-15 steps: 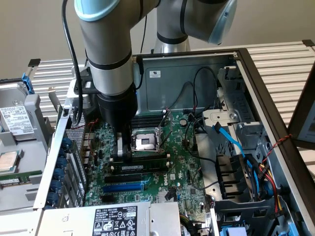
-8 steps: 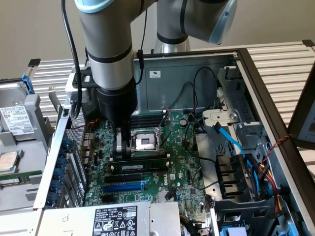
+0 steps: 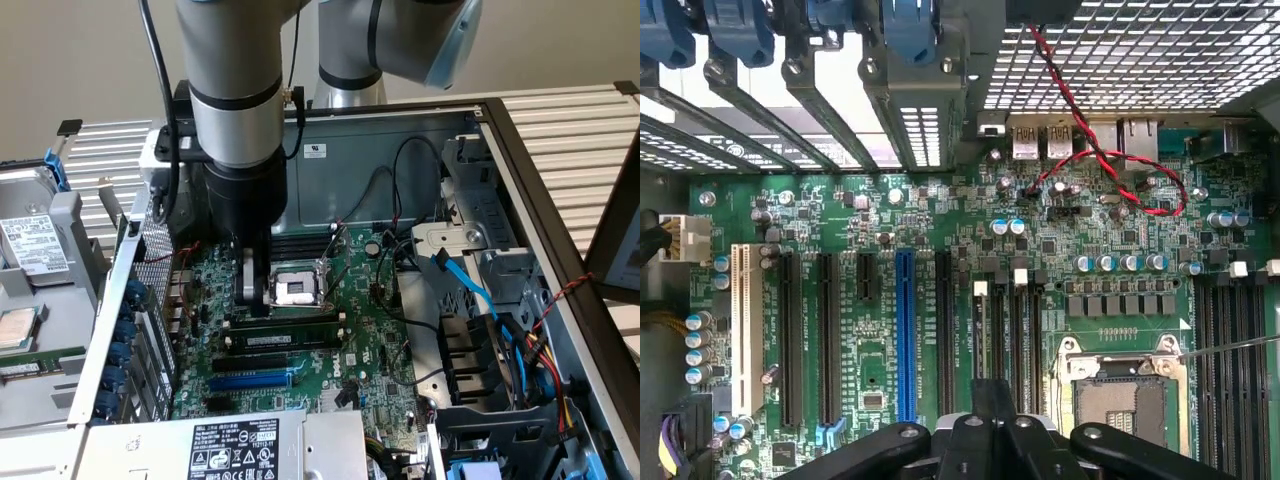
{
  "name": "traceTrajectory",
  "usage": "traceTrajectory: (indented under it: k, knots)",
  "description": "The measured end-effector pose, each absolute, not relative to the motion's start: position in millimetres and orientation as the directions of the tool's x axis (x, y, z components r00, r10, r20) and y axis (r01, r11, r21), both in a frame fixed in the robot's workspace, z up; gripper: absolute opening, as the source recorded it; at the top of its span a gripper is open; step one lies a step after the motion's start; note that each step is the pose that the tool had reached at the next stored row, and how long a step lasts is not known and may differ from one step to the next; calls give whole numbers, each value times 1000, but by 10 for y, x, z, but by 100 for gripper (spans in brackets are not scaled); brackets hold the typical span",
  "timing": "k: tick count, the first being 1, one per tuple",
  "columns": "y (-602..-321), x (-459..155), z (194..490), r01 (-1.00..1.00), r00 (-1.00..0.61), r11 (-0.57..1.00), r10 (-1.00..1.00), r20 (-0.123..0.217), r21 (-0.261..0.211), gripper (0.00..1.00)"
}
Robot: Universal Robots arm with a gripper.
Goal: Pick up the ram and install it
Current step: 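Press down the ram until it locks into place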
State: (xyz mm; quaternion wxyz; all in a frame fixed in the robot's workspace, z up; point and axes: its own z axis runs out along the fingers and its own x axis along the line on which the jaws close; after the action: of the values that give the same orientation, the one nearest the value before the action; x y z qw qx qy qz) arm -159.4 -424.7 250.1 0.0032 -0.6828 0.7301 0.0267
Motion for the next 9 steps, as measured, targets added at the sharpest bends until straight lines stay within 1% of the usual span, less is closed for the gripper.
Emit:
traceTrajectory:
  k: [3,9]
  knots:
    - [-4253,-1535,2505,-997,-68,66,-997,-41,50,11]
    - [-4260,-1334,2505,-996,-69,66,-997,-43,61,11]
